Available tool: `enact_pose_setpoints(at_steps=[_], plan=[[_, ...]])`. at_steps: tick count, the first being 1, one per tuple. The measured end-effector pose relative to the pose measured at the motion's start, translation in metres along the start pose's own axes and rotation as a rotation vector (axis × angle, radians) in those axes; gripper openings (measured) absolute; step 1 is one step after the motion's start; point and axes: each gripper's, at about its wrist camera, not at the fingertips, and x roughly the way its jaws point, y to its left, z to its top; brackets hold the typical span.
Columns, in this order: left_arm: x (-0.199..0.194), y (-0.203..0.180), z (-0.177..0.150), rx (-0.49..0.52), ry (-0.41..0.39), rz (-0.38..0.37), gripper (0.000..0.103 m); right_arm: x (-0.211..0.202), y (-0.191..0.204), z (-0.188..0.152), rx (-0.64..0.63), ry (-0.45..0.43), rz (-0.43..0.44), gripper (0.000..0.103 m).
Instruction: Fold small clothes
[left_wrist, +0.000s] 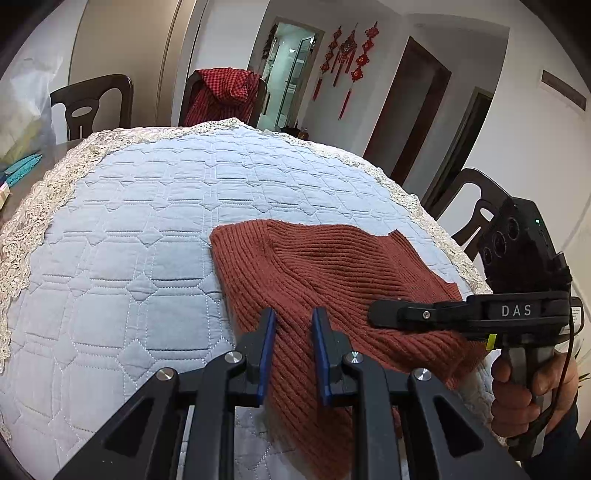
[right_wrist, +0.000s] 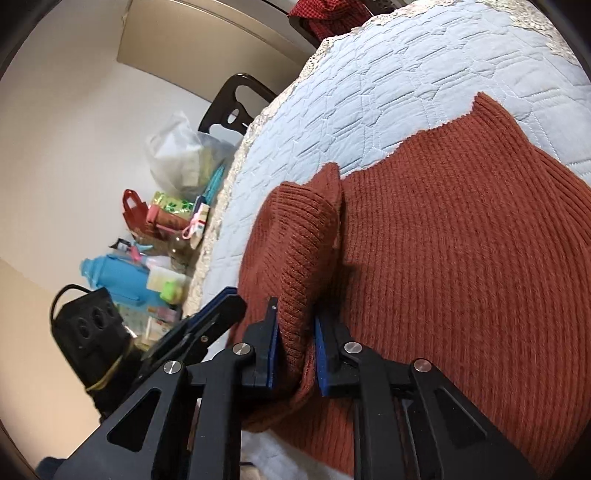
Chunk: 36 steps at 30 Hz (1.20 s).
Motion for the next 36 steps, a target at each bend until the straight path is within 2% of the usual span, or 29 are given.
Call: enact_pose_setpoints(at_steps=[4, 10, 13, 17, 18, 20, 25, 29, 33, 36], plan=[[-0.002, -0.004, 0.003, 0.004, -0.007, -0.019, 0.023, -0.014, 0.005, 0.001, -0.038, -0.049, 0.001, 0.014], [-0.001, -0.025, 0.008, 0.047, -0.018, -0.068, 0.026, -0.07, 0.014, -0.005, -0.112, -0.185, -0.012, 0.014], [0.005, -0.035, 0.003, 0.071, 0.001, -0.093, 0.027, -0.094, 0.0, -0.015, -0.11, -0.233, -0.03, 0.014], [0.011, -0.044, -0.006, 0.1, 0.019, -0.094, 0.029, -0.087, -0.048, -0.03, 0.015, -0.194, -0.116, 0.014], [0.01, -0.046, -0.007, 0.105, 0.016, -0.09, 0.029, -0.084, -0.056, -0.035, 0.032, -0.187, -0.111, 0.014], [0.01, -0.046, -0.007, 0.105, 0.017, -0.089, 0.029, -0.087, -0.057, -0.038, 0.033, -0.209, -0.087, 0.014], [0.011, -0.048, -0.004, 0.099, 0.023, -0.083, 0.029, -0.087, -0.044, -0.027, -0.012, -0.214, -0.118, 0.014], [0.011, -0.054, -0.003, 0.116, 0.017, -0.083, 0.029, -0.106, -0.035, -0.02, -0.055, -0.259, -0.124, 0.014], [0.015, -0.057, -0.004, 0.122, 0.019, -0.083, 0.033, -0.11, -0.064, -0.026, 0.02, -0.267, -0.188, 0.006], [0.016, -0.059, -0.004, 0.135, 0.017, -0.077, 0.033, -0.115, -0.078, -0.034, 0.069, -0.264, -0.172, 0.003]])
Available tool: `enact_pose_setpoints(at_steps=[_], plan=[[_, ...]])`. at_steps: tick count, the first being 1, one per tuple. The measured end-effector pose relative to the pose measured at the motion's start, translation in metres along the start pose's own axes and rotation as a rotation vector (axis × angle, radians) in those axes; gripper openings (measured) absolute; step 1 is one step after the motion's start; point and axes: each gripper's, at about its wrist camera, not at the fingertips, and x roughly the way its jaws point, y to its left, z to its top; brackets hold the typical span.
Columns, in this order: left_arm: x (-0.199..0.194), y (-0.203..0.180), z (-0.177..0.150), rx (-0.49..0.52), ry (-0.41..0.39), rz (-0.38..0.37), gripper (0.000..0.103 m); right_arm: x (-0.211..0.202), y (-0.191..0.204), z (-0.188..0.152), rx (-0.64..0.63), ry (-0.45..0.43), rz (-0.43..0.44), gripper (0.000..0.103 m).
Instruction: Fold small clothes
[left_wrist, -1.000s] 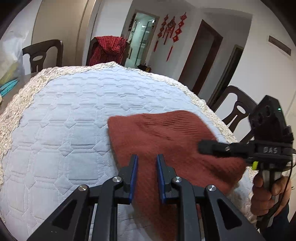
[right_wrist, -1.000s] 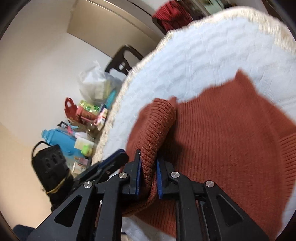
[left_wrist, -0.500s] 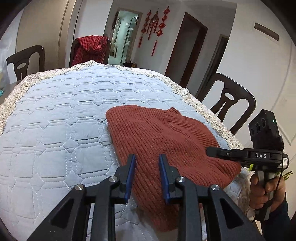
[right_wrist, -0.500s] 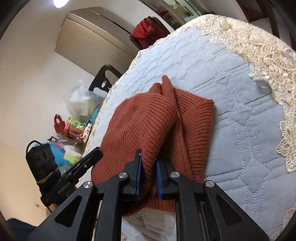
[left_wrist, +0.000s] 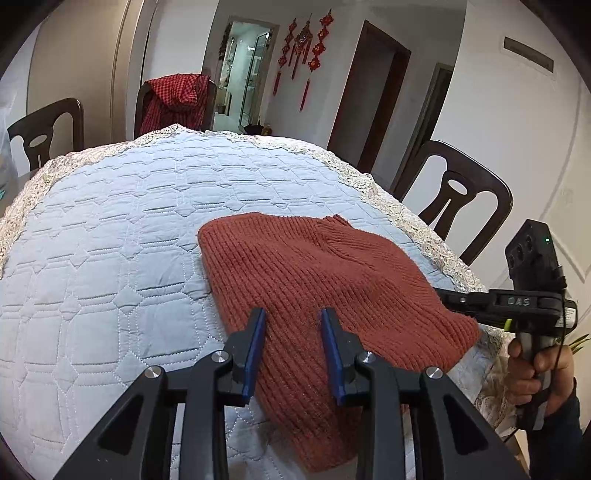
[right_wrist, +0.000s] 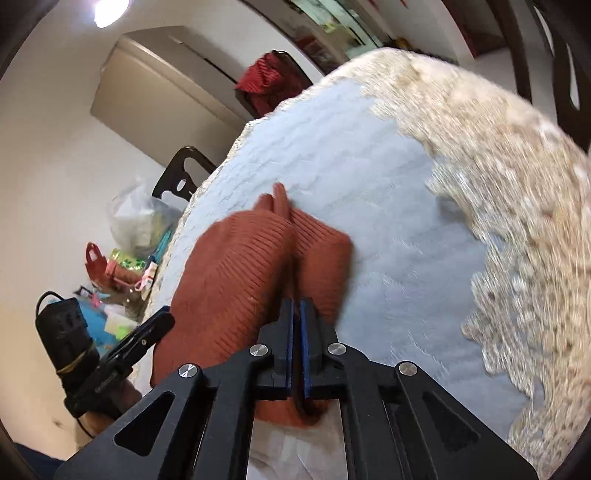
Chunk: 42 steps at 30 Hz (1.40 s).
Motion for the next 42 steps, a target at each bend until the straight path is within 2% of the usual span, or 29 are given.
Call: enact_pose_setpoints(at_steps=[4, 6, 8, 10, 15, 19, 20, 21, 22, 26, 29, 32, 35, 39, 42], plan=[[-0.002, 0.003, 0.001, -0.012, 0.002, -0.009, 0.033, -0.012, 0.001, 0.002, 0.045, -0.02, 0.07, 0.005], [-0.002, 0.004, 0.0, -0.014, 0.001, -0.007, 0.033, -0.019, 0.007, 0.002, 0.057, -0.022, 0.118, 0.015], [-0.002, 0.003, -0.001, -0.012, 0.0, -0.003, 0.033, -0.021, 0.012, -0.001, 0.055, -0.004, 0.14, 0.036], [-0.003, 0.003, -0.002, -0.008, -0.002, 0.001, 0.033, -0.021, 0.013, -0.006, 0.062, 0.021, 0.147, 0.044], [-0.001, 0.0, -0.002, 0.004, -0.002, 0.006, 0.033, -0.008, 0.014, -0.009, 0.08, 0.071, 0.169, 0.044], [0.0, -0.001, 0.0, 0.009, 0.003, 0.013, 0.034, 0.01, 0.015, -0.001, 0.065, 0.099, 0.126, 0.044], [0.0, -0.002, 0.0, 0.011, 0.005, 0.017, 0.034, 0.013, 0.016, 0.001, 0.054, 0.094, 0.126, 0.04], [0.0, -0.003, 0.001, 0.013, 0.006, 0.021, 0.034, 0.015, 0.019, 0.004, 0.035, 0.086, 0.096, 0.03], [0.0, -0.003, 0.001, 0.013, 0.007, 0.024, 0.034, 0.017, 0.022, 0.005, 0.015, 0.083, 0.068, 0.011], [0.0, -0.007, 0.005, 0.017, 0.007, 0.011, 0.034, 0.003, 0.033, 0.006, -0.041, 0.022, 0.074, 0.01], [0.003, -0.013, 0.004, 0.039, 0.004, -0.006, 0.034, -0.011, 0.027, 0.006, -0.053, -0.018, 0.059, 0.01], [0.006, -0.018, 0.003, 0.061, 0.003, 0.013, 0.035, -0.001, 0.009, -0.001, -0.014, 0.017, 0.024, 0.01], [0.002, -0.016, 0.007, 0.053, 0.01, 0.009, 0.035, -0.001, 0.007, -0.003, -0.002, 0.02, 0.035, 0.013], [-0.006, -0.011, 0.018, 0.041, -0.029, 0.02, 0.035, -0.022, 0.023, 0.005, -0.074, -0.043, -0.042, 0.014], [0.009, -0.006, 0.027, 0.032, -0.023, 0.053, 0.035, -0.03, 0.041, 0.015, -0.146, -0.098, -0.033, 0.014]])
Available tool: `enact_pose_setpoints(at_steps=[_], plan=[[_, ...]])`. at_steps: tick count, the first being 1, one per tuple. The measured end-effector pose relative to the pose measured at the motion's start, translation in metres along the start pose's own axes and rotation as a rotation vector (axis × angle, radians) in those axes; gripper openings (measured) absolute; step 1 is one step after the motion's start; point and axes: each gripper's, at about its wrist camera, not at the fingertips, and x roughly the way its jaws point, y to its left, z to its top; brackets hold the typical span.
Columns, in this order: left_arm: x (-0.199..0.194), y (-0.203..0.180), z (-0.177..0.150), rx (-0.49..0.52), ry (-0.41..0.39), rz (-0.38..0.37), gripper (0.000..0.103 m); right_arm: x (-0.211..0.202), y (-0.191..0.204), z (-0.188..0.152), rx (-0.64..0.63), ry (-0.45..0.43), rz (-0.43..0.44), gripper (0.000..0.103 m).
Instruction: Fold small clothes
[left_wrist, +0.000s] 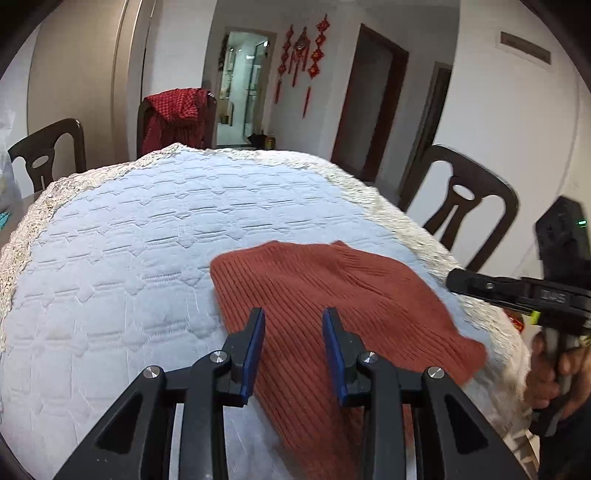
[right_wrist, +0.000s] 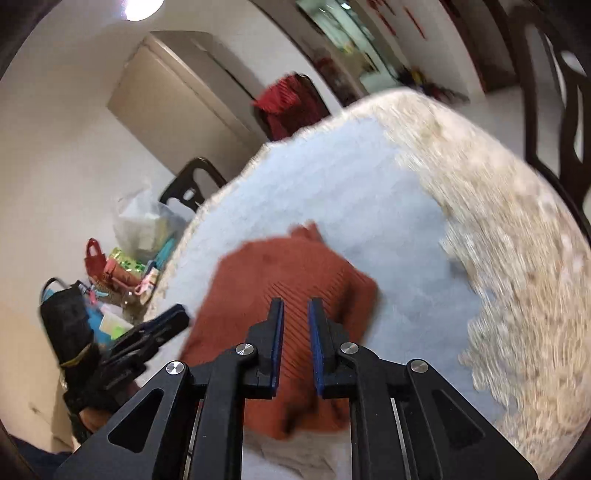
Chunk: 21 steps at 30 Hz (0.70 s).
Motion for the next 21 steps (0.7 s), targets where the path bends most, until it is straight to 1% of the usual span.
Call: enact_pose_setpoints(at_steps=[1, 4, 6, 7, 8, 9, 12, 14, 18, 21], plan=[[0.008, 0.001, 0.002, -0.002, 0.016, 0.008, 0.035, 0.004, 0.003, 0.003, -0.015, -0.002, -0.003, 0.014], [0.031, -0.001, -0.001, 0.005, 0.076, 0.005, 0.035, 0.033, 0.004, 0.01, -0.052, 0.037, -0.044, 0.014], [0.035, -0.001, -0.004, 0.006, 0.081, 0.011, 0.035, 0.059, -0.006, 0.01, -0.051, 0.097, -0.107, 0.014], [0.033, -0.001, -0.004, 0.004, 0.079, 0.008, 0.035, 0.064, -0.012, 0.01, -0.037, 0.097, -0.104, 0.014], [0.029, 0.0, -0.004, -0.001, 0.076, 0.003, 0.035, 0.064, -0.015, 0.011, -0.02, 0.084, -0.089, 0.014], [0.025, 0.001, -0.005, -0.005, 0.072, 0.001, 0.035, 0.062, -0.015, 0.012, -0.012, 0.091, -0.089, 0.014], [0.012, 0.001, -0.009, -0.003, 0.06, 0.005, 0.035, 0.049, -0.005, 0.013, -0.048, 0.075, -0.127, 0.015], [0.004, -0.001, -0.013, -0.001, 0.058, 0.008, 0.035, 0.039, 0.001, 0.011, -0.069, 0.064, -0.121, 0.015], [-0.011, -0.006, -0.023, 0.007, 0.057, 0.03, 0.035, 0.021, 0.016, -0.01, -0.13, 0.063, -0.113, 0.015], [-0.013, -0.009, -0.031, 0.016, 0.054, 0.045, 0.035, 0.021, 0.02, -0.026, -0.172, 0.083, -0.117, 0.015]])
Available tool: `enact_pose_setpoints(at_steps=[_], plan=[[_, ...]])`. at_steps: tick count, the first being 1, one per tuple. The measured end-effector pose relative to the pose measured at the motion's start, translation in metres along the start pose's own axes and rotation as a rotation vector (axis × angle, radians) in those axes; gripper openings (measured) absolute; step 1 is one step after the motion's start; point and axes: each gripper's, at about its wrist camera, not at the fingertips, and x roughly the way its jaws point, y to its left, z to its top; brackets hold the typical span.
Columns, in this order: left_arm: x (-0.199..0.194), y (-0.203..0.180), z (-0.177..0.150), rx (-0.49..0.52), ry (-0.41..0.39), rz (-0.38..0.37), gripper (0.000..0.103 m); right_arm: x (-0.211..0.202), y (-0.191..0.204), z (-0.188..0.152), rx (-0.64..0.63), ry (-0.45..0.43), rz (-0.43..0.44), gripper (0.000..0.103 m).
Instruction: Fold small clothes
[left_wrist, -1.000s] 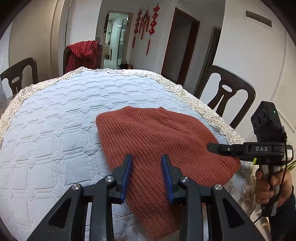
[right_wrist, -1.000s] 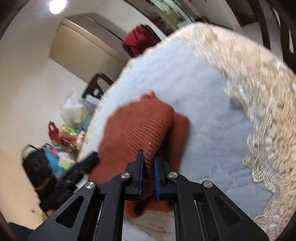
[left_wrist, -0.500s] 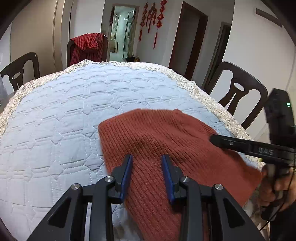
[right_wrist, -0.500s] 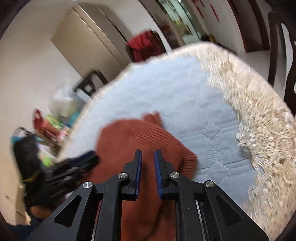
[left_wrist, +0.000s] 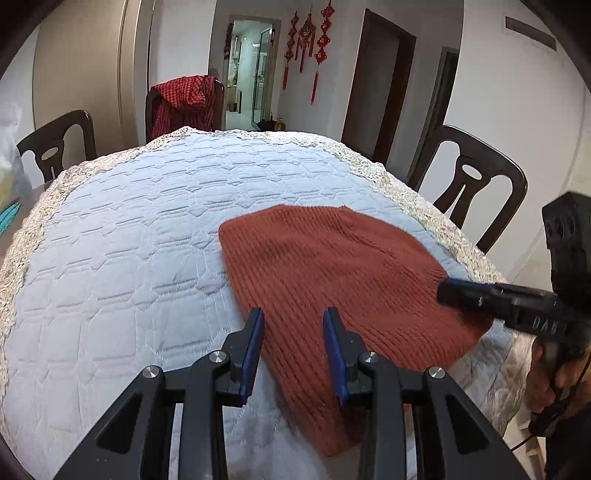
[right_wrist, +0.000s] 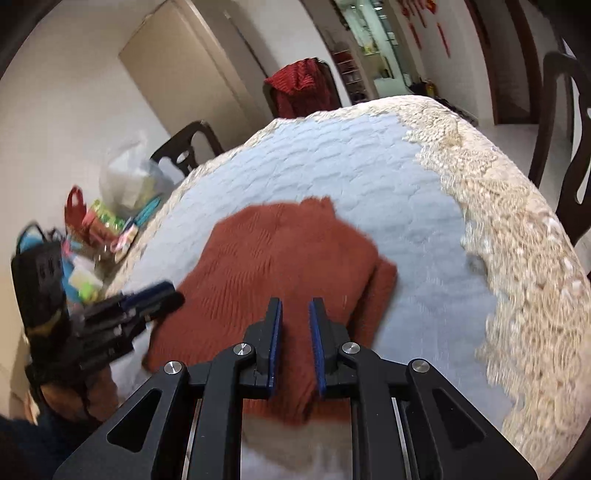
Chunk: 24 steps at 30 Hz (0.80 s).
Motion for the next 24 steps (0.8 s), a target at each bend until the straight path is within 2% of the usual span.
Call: enact_pose_setpoints(at_steps=[3, 9, 15, 18, 19, 21, 24], plan=[[0.003, -0.001, -0.003, -0.004, -0.002, 0.017, 0.036, 0.005, 0.002, -0.01, -0.041, -0.025, -0.015, 0.015], [-0.008, 0.0, -0.004, -0.006, -0.012, 0.022, 0.035, -0.002, 0.008, -0.008, -0.048, -0.029, -0.036, 0.015], [-0.012, 0.002, -0.003, -0.022, -0.013, 0.011, 0.035, -0.012, 0.008, -0.008, -0.018, -0.034, -0.018, 0.016], [-0.008, 0.008, 0.0, -0.049, -0.009, -0.003, 0.04, -0.014, 0.004, -0.007, 0.004, -0.034, -0.001, 0.031], [-0.007, 0.009, 0.001, -0.058, -0.012, -0.004, 0.043, -0.013, 0.002, -0.007, 0.015, -0.036, 0.0, 0.04], [-0.004, 0.016, 0.004, -0.089, -0.021, -0.017, 0.047, -0.014, -0.005, -0.005, 0.052, -0.046, 0.0, 0.042], [0.009, 0.026, 0.007, -0.148, 0.011, -0.051, 0.049, -0.008, -0.02, 0.001, 0.12, -0.043, 0.033, 0.043]])
